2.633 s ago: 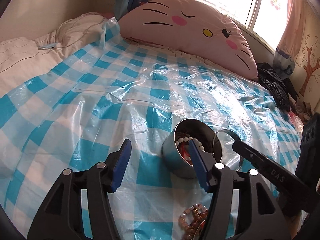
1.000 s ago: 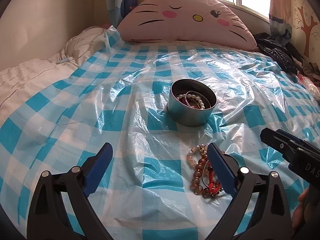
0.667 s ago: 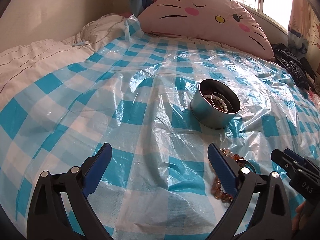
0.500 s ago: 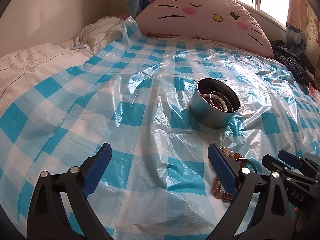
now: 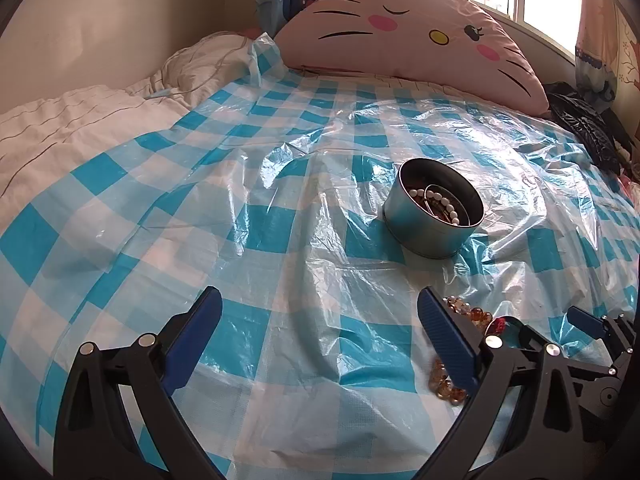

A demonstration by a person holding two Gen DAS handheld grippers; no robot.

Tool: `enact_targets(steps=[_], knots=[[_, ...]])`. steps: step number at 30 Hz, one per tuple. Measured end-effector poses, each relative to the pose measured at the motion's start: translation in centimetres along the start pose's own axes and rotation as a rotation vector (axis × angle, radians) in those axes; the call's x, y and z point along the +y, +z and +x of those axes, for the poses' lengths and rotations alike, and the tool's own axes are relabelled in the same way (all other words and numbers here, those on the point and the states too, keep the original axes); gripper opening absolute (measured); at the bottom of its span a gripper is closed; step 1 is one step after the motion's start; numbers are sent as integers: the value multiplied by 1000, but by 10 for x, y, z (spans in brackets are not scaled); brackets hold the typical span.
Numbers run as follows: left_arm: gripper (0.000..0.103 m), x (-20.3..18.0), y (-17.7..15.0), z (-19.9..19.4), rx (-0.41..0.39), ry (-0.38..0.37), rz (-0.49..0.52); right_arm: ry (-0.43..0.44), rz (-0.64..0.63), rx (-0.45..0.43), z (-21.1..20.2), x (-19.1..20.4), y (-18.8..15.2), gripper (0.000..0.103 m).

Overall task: Organize jewelry
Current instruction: 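Move both open tools toward the red cord bracelet and silver bangle, then grasp the red cord bracelet with the left tool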

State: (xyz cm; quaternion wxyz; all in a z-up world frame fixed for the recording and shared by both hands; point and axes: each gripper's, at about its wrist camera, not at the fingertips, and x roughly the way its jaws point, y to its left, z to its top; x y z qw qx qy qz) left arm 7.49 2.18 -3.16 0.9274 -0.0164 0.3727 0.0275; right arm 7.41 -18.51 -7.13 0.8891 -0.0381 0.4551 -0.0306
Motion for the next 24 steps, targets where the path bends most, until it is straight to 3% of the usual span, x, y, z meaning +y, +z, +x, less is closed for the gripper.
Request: enact_targets(steps=[4, 6, 11, 14, 16, 17, 19, 22, 24], knots=[[94, -1, 0, -2, -7, -8, 6, 13, 28, 0, -1, -8, 0, 68], [94, -6, 0, -5, -20, -64, 32, 13, 26, 2, -1, -7, -1, 69], [94, -57, -16, -22, -54, -242, 280, 90, 149, -9, -4, -30, 0, 70], [94, -89, -30, -28, -72, -291, 428, 140, 265, -42, -9, -53, -1, 70], [92, -101, -35, -26, -71, -312, 476, 172, 323, -55, -10, -64, -2, 70], [90, -105, -36, -23, -59, -320, 491, 182, 338, -57, -11, -67, -2, 70], [71, -110, -38, -17, -16, -339, 495, 203, 357, -58, -10, -69, -1, 70], [50, -105, -35, -5, 62, -390, 428, 226, 356, -61, -11, -68, 1, 70], [43, -98, -33, 5, 108, -417, 381, 236, 353, -64, -11, -67, 1, 70]])
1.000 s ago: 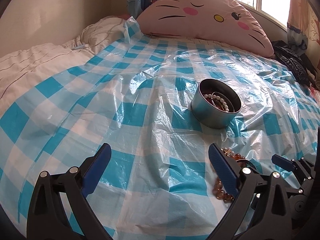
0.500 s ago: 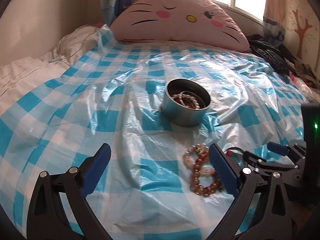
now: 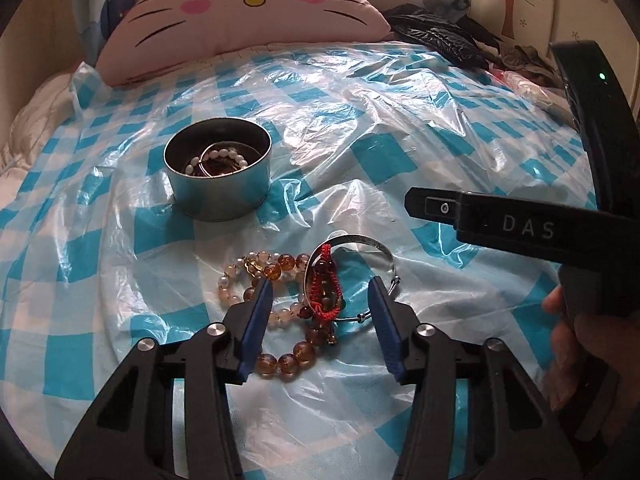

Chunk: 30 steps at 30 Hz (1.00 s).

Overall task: Organize jewelry
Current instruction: 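Grasp the red cord bracelet with the left tool, then grasp the silver bangle with the right tool while the left tool holds the red cord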

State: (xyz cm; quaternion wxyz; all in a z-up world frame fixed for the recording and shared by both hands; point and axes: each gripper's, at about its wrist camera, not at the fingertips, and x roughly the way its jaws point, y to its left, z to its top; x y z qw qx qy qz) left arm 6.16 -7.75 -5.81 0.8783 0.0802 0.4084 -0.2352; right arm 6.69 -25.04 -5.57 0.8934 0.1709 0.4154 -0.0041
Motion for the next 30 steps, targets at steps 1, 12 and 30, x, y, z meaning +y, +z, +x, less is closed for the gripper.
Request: enact_targets(steps=[1, 12, 30], knots=[[38, 3, 0, 3, 15, -11, -17, 5, 0, 0, 0, 0, 0, 70], [4, 6, -2, -4, 6, -56, -34, 31, 8, 10, 2, -1, -2, 71], [4, 50, 1, -30, -106, -155, -247, -78, -292, 139, 34, 52, -24, 73]])
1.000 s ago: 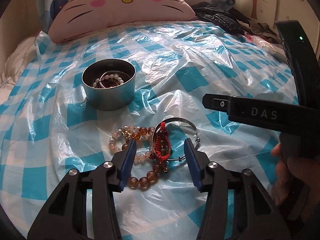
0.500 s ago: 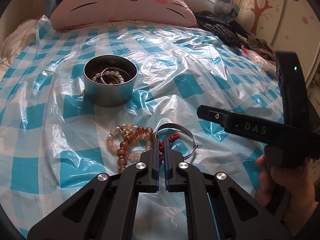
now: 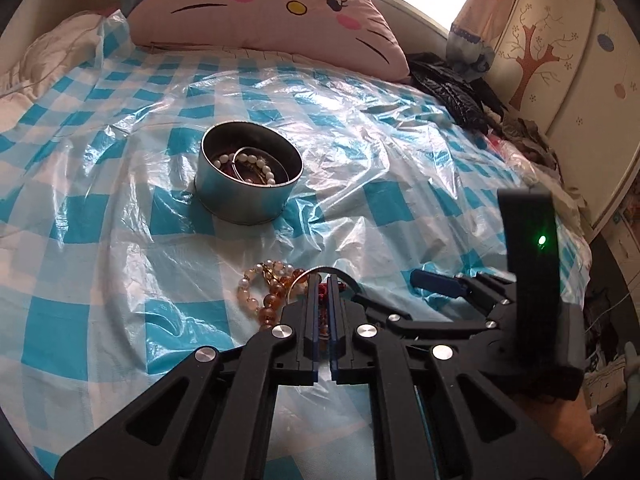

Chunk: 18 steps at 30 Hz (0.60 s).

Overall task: Organize jewelry
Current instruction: 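Grasp the silver bangle with the right tool while the left tool holds the red cord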

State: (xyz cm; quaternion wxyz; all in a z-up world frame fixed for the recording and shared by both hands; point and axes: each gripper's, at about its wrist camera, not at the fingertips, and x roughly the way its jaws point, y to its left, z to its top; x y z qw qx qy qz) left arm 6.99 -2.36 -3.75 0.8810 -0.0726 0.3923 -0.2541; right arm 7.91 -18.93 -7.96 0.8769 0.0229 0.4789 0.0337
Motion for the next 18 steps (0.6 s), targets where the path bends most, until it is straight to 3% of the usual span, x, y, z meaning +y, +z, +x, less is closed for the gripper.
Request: enact_targets(steps=[5, 9, 10, 12, 18], knots=[[4, 21, 8, -20, -104, -9, -119, -16, -19, -35, -7, 3, 0, 73], [4, 29, 9, -20, -110, 18, -154, 88, -50, -115, -18, 13, 7, 73], [4, 29, 9, -19, -107, 26, -153, 117, -56, -115, -17, 16, 9, 69], [4, 29, 9, -18, -108, 29, -147, 149, -53, -83, -8, 18, 12, 53], [4, 28, 8, -16, -96, 50, -124, 185, -22, -33, 6, 12, 12, 33]])
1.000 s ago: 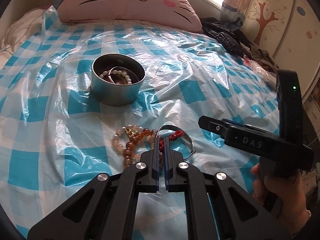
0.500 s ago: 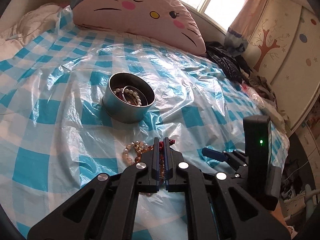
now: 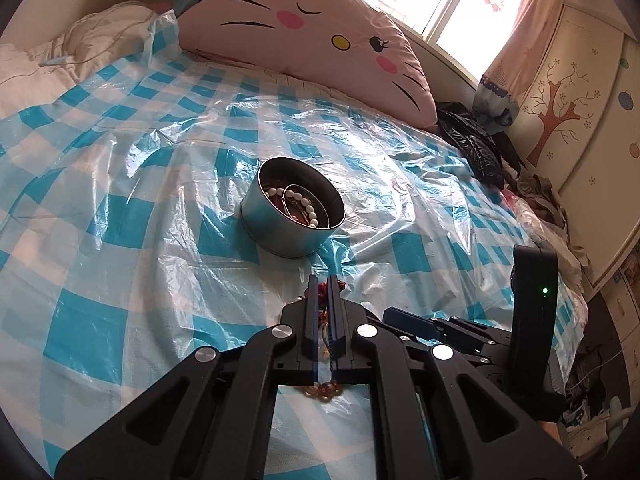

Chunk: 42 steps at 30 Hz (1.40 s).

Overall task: Organize jewelry
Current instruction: 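Grasp the silver bangle with the right tool while the left tool holds the red cord, then carry the red cord and silver bangle over the tin with both tools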

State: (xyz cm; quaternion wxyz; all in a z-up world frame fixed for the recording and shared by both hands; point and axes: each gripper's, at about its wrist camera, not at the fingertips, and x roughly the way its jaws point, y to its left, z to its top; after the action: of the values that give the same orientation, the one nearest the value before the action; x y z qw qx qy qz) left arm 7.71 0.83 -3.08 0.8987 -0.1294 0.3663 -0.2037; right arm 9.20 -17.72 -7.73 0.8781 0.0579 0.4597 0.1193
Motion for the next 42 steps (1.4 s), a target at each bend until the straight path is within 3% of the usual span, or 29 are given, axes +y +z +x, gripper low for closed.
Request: enact_targets(steps=[5, 9, 19, 21, 24, 25, 27, 42], knots=[[4, -3, -1, 4, 12, 36, 25, -47, -71, -6, -2, 12, -3, 12], [4, -1, -1, 5, 19, 56, 27, -8, -53, -8, -9, 8, -7, 5], [4, 0, -2, 8, 28, 77, 34, -3, -7, -17, -12, -1, -7, 7], [4, -1, -2, 9, 29, 79, 38, 7, -5, -20, -8, 0, -2, 22], [4, -2, -2, 10, 32, 83, 41, 3, -24, -2, 0, 5, 0, 25], [4, -2, -2, 10, 32, 83, 41, 4, -32, -2, 1, 7, 0, 24], [4, -2, -2, 10, 32, 83, 41, 18, -25, 2, 0, 6, -1, 6], [4, -3, -3, 10, 31, 107, 67, 106, 135, -64, -27, -28, -7, 4]])
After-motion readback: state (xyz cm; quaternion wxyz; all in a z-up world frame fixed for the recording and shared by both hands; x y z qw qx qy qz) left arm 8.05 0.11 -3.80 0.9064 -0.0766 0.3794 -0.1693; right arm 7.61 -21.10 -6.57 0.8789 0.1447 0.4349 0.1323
